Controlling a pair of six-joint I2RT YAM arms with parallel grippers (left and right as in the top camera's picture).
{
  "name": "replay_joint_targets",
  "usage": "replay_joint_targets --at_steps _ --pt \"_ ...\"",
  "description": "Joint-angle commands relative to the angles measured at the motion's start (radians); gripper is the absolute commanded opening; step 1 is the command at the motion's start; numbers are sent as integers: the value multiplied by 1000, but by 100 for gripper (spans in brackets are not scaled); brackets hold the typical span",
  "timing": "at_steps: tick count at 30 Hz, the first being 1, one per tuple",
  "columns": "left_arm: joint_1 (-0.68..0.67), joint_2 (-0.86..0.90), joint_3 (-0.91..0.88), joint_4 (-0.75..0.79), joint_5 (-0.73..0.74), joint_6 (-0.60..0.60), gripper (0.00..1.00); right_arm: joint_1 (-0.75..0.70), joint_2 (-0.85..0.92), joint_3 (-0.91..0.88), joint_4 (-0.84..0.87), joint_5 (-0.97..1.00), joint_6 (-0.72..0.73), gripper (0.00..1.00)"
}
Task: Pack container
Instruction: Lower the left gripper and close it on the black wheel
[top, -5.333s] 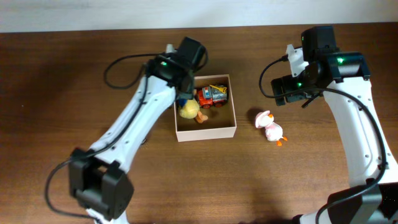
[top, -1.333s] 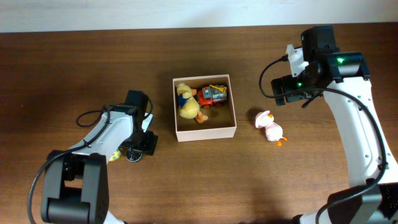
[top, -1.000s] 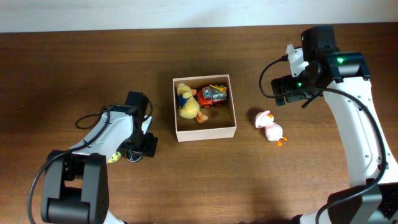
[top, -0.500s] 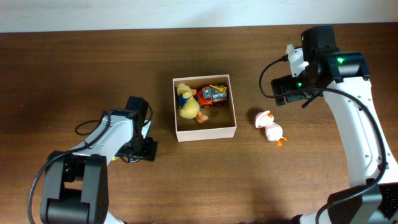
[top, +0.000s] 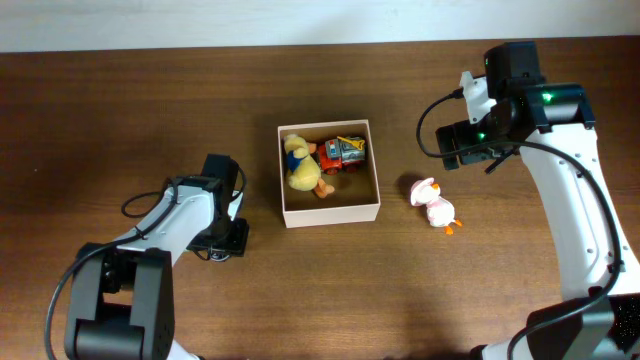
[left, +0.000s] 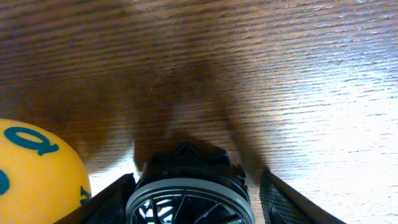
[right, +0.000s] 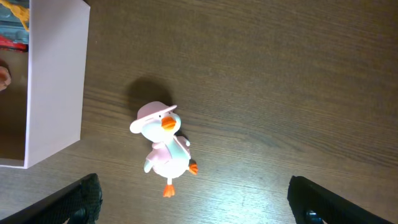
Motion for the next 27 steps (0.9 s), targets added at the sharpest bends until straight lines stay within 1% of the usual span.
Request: replay_joint_targets --at_steps 1,22,24,25,27 --pt "6 -5 -16 -1 0 -7 65 -5 -4 10 0 12 8 99" --pt "6 -6 -14 11 0 -7 64 -5 -4 10 0 12 8 99" --pt "6 -6 -8 12 0 -7 63 -5 -4 10 0 12 8 99" --pt "6 -6 -4 12 0 -7 59 -5 -4 10 0 12 8 99" --pt "6 -6 6 10 0 -7 57 -5 -4 10 0 12 8 99"
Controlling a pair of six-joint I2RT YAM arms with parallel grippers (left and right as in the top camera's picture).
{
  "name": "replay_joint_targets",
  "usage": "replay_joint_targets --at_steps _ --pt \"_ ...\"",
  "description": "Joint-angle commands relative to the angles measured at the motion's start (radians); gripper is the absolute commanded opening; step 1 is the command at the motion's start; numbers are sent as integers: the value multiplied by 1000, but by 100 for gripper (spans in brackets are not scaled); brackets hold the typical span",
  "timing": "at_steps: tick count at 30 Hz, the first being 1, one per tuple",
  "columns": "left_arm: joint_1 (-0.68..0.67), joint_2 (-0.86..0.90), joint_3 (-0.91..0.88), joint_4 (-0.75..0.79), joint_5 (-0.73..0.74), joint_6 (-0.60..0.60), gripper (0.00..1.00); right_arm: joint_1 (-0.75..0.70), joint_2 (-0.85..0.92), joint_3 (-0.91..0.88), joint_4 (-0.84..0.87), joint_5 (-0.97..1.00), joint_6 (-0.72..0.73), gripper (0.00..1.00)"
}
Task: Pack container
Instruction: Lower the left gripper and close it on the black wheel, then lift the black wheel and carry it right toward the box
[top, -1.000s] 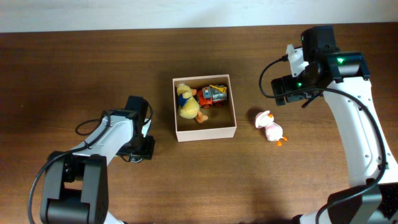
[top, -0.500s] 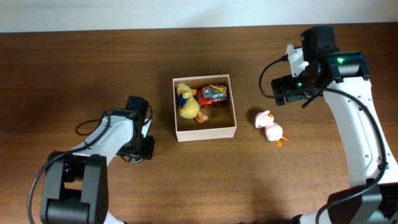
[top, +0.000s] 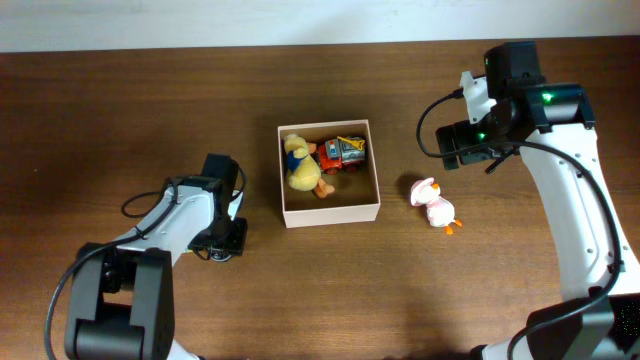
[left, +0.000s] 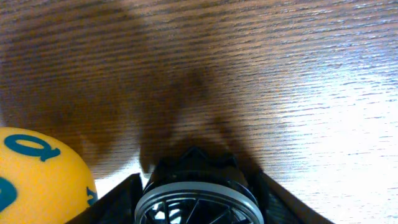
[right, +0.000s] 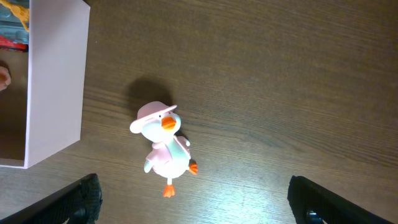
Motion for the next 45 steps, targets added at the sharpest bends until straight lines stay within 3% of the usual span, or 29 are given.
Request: replay_joint_targets --at_steps 1,19,40,43,45 --pt "6 -6 11 4 0 -7 57 -5 -4 10 0 12 8 99" --pt "6 -23 149 -48 0 -7 57 -5 -4 10 0 12 8 99" --pt "-36 -92 444 -154 11 -6 57 -5 -4 10 0 12 8 98" --pt "-60 -92 459 -159 10 -6 58 -5 -4 10 0 12 8 99" --pt "-64 -88 459 -143 -2 -6 66 -5 -4 10 0 12 8 99"
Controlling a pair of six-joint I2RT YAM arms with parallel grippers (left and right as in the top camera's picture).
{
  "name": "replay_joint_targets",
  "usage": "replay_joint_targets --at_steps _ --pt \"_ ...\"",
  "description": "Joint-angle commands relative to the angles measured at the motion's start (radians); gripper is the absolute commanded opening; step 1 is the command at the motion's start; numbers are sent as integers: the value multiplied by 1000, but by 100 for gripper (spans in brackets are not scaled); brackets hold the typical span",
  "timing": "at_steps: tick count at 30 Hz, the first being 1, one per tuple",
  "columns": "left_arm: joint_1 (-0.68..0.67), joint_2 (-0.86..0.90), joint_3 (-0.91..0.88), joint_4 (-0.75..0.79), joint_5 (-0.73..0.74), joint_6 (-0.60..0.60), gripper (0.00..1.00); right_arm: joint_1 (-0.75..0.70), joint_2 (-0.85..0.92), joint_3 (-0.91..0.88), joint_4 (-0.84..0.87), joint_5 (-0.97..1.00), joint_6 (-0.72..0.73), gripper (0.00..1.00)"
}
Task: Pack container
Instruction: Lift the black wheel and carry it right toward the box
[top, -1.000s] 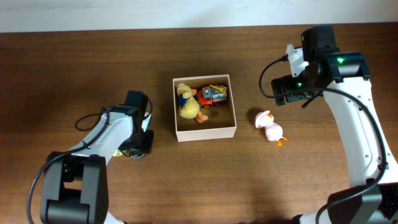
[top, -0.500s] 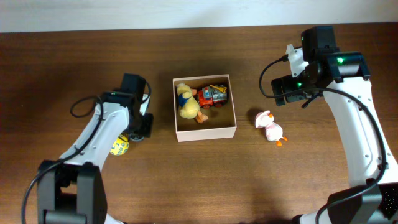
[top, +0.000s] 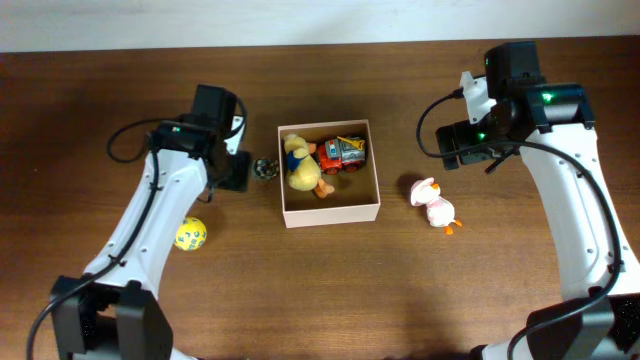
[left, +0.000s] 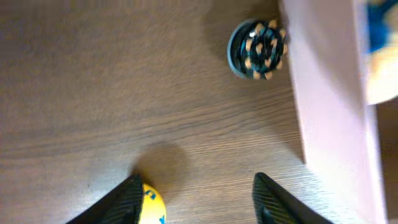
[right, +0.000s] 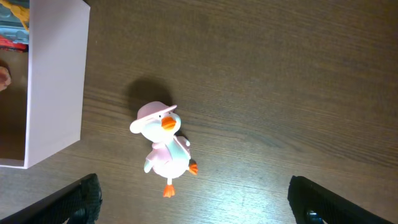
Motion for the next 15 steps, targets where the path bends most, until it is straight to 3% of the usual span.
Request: replay_joint_targets --at_steps 1,6,15 --pt "-11 -24 18 23 -8 -8 75 -5 -4 10 0 12 8 99" --pt "-11 -12 18 104 0 -8 84 -5 -4 10 0 12 8 99" --pt "0 11 18 229 0 -8 84 -5 -4 10 0 12 8 99"
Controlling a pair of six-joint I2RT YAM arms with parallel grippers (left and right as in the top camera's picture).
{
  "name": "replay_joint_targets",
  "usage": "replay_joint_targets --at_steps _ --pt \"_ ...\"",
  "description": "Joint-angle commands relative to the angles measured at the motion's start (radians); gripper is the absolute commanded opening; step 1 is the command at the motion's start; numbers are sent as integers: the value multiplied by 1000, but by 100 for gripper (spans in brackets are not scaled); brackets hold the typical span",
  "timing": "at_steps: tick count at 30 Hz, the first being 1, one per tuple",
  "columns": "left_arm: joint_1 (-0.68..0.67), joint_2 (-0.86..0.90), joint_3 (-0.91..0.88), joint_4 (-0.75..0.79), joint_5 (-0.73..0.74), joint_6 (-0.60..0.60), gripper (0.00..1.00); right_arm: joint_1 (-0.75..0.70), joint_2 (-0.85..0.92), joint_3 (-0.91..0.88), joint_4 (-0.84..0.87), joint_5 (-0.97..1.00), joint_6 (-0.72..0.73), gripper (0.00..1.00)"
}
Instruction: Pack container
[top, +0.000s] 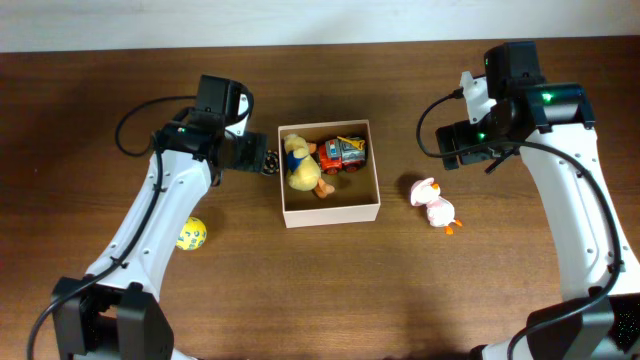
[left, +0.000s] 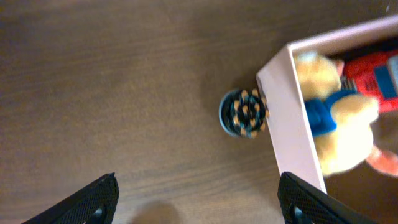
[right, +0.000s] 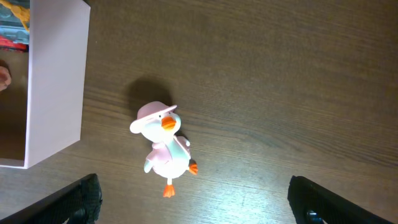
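A pale pink box (top: 330, 213) stands mid-table with a yellow plush duck (top: 299, 163) and a red toy truck (top: 345, 153) inside. A small dark wheel (left: 244, 113) lies on the table against the box's left wall (left: 292, 124). My left gripper (top: 253, 156) hovers open over it, holding nothing. A yellow ball (top: 191, 234) rests on the wood nearer the front left. Right of the box lies a pink toy duck (right: 161, 146), and my right gripper (top: 461, 148) hangs open above and behind it.
Dark wooden table (top: 330, 290) all round. Both arms' cables arc over the table's left and right sides. The box's near corner (right: 56, 81) shows at the left of the right wrist view.
My left gripper has shifted a little toward the box's left wall and its jaws stand wider. The wheel now sits right at that wall. The right arm and pink duck are unchanged.
My left gripper was low on the table at the front left, round the dark wheel next to the yellow ball. Later the wheel lay by the box's left wall, with the gripper open above it. The right arm stayed still throughout.
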Motion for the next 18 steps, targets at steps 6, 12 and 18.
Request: replay_joint_targets --at_steps 6,12,18 --pt "8 134 18 76 2 -3 84 -5 -4 10 0 12 8 99" --pt "8 238 18 167 56 -45 85 -5 -4 10 0 12 8 99" --pt "8 295 18 224 101 -73 86 -5 -4 10 0 12 8 99"
